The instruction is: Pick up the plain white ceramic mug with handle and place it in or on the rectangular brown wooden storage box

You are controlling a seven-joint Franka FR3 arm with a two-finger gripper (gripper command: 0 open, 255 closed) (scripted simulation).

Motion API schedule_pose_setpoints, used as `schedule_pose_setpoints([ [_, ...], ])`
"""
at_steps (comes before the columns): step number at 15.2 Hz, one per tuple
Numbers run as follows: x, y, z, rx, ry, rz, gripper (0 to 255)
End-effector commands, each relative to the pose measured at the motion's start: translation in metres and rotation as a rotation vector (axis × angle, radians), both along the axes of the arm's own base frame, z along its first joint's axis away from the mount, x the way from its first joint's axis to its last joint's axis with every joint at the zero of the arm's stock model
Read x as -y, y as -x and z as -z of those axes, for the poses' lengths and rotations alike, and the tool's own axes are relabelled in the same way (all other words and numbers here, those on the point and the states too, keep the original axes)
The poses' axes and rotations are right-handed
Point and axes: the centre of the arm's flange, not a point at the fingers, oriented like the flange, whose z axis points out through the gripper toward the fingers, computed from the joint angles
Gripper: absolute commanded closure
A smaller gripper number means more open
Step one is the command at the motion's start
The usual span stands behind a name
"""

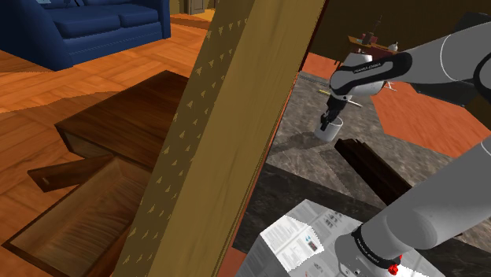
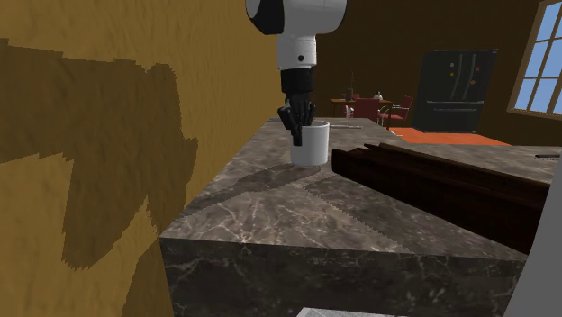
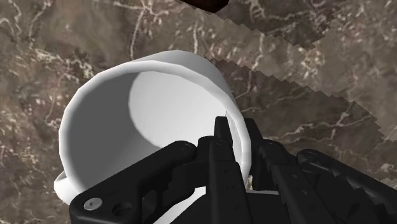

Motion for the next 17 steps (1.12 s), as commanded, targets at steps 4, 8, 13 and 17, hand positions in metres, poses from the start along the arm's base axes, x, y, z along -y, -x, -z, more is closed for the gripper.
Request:
schedule_pose_setpoints([
  [4,-0.001,0.0,-0.025,0.0,0.0,0.0,255],
  [8,-0.001,0.0,-0.046,0.0,0.0,0.0,255],
  [13,-0.001,0.0,-0.073,0.0,0.0,0.0,255],
  [17,-0.001,0.0,-0.094,0.0,0.0,0.0,255],
])
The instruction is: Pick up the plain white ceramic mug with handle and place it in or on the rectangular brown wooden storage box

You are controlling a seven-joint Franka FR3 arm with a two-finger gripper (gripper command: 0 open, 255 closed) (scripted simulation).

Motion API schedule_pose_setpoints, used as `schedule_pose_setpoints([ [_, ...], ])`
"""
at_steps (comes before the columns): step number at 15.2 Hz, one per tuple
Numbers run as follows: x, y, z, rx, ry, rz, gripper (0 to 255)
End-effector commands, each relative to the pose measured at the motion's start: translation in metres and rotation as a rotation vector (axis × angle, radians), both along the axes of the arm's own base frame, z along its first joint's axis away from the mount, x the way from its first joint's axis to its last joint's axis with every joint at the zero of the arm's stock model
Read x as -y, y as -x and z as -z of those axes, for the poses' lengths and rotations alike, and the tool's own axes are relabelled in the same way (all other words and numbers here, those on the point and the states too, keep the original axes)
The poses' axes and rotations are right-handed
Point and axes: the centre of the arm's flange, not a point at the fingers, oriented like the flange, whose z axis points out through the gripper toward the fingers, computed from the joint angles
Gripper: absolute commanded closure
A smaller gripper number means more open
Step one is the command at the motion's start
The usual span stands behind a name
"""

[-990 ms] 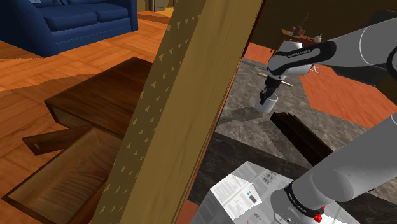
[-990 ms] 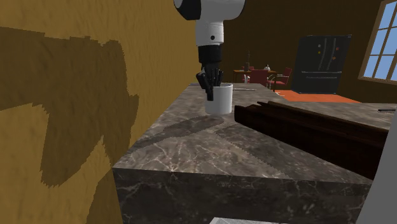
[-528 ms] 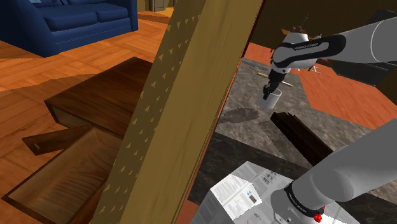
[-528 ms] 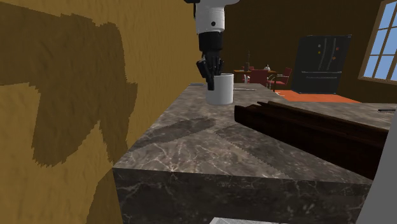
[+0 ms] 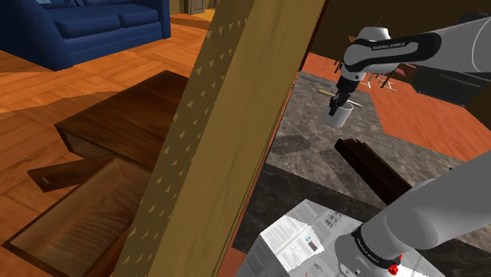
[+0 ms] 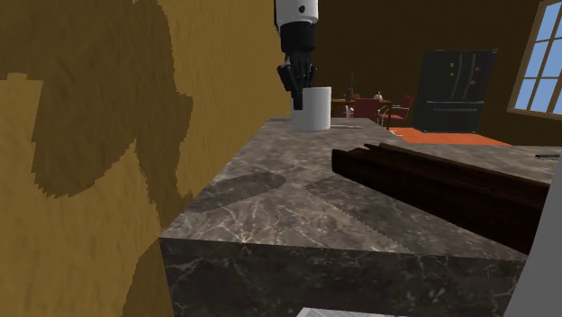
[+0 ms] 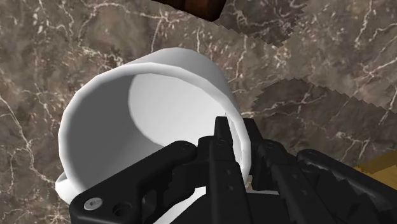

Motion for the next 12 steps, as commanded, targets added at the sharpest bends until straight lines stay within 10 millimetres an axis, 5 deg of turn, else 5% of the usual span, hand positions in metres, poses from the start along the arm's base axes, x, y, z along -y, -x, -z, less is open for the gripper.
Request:
schedule_pose_setpoints([
  [1,0.0,0.0,-0.011,0.0,0.0,0.0,255],
  [12,0.0,0.0,-0.069,0.0,0.0,0.0,255],
])
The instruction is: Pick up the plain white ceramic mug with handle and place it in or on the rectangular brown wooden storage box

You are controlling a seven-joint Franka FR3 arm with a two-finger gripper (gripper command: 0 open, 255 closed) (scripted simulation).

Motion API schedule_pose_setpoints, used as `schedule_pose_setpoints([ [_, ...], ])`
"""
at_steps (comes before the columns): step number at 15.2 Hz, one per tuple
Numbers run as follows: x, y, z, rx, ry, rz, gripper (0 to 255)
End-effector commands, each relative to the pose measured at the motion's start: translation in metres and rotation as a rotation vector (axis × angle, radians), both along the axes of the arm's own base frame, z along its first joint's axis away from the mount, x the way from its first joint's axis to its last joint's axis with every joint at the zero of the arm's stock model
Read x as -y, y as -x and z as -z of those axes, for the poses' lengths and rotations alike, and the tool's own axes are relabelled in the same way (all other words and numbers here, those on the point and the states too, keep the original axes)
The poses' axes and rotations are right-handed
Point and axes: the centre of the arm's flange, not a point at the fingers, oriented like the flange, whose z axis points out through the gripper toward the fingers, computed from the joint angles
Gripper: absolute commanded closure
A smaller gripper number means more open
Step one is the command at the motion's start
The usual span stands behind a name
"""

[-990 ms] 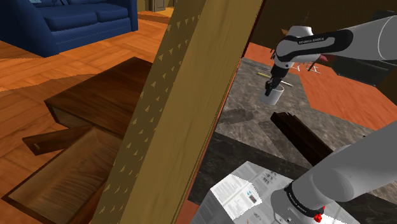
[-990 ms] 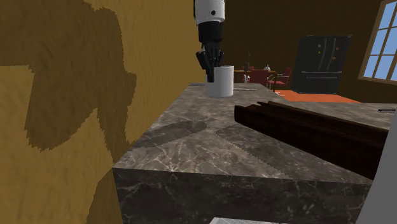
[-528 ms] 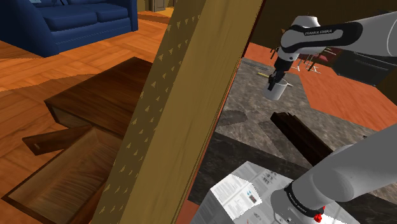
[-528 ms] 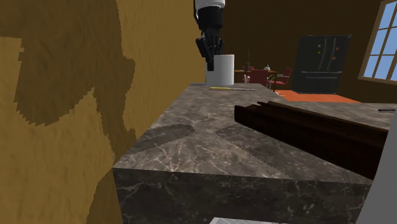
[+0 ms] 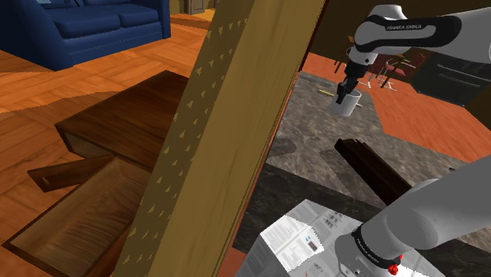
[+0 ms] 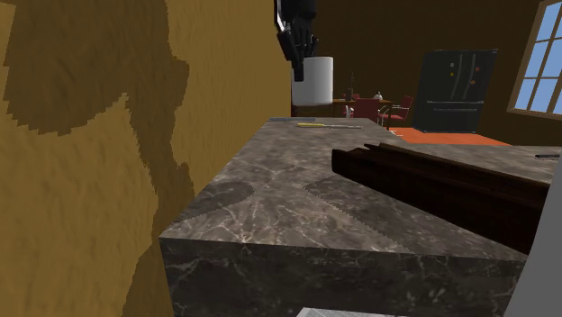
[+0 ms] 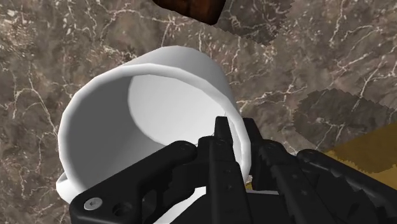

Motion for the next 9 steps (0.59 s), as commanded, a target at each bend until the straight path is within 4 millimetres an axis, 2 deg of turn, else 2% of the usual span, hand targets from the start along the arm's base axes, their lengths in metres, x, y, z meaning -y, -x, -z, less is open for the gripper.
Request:
schedule_pose_setpoints([
  [1,0.0,0.001,-0.008,0.0,0.0,0.0,255],
  [9,-0.003,0.106,-0.015,0.0,0.0,0.0,255],
])
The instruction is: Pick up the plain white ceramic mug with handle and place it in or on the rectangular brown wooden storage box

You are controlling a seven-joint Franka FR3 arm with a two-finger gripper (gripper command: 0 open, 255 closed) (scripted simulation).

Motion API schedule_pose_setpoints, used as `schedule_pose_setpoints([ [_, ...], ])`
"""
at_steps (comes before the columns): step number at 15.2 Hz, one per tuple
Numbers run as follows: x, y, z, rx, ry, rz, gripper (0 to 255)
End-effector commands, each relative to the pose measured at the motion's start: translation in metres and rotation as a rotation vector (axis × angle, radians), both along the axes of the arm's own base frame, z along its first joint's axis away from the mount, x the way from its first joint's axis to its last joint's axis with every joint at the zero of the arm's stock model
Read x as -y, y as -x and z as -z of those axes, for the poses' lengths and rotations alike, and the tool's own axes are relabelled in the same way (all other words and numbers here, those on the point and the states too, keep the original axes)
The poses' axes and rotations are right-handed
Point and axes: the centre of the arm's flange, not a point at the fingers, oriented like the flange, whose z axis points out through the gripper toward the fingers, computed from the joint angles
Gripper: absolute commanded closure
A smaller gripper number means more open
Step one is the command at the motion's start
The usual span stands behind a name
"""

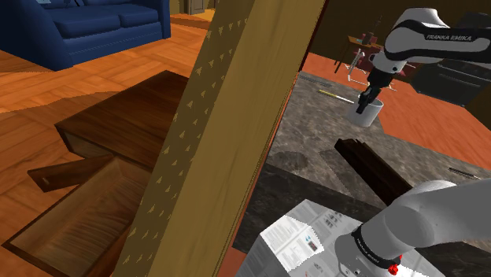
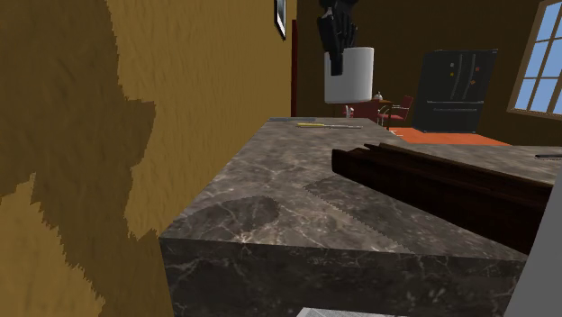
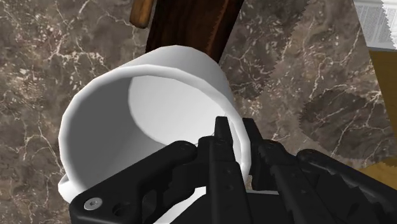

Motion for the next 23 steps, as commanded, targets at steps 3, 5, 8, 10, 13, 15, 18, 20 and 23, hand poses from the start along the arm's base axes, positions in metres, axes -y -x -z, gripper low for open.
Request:
schedule_pose_setpoints([
  [3,-0.001,0.052,-0.006,0.0,0.001,0.0,255],
  [5,-0.001,0.078,-0.008,0.0,0.001,0.0,255],
  [8,-0.003,0.118,-0.011,0.0,0.001,0.0,255],
  [10,-0.003,0.144,-0.012,0.0,0.001,0.0,255],
  [13,-0.005,0.184,-0.015,0.0,0.001,0.0,255],
  [15,-0.005,0.21,-0.017,0.0,0.001,0.0,255],
  [18,-0.006,0.235,-0.013,0.0,0.001,0.0,255],
  [20,-0.006,0.235,-0.003,0.0,0.001,0.0,255],
  [23,-0.006,0.235,0.013,0.0,0.001,0.0,255],
])
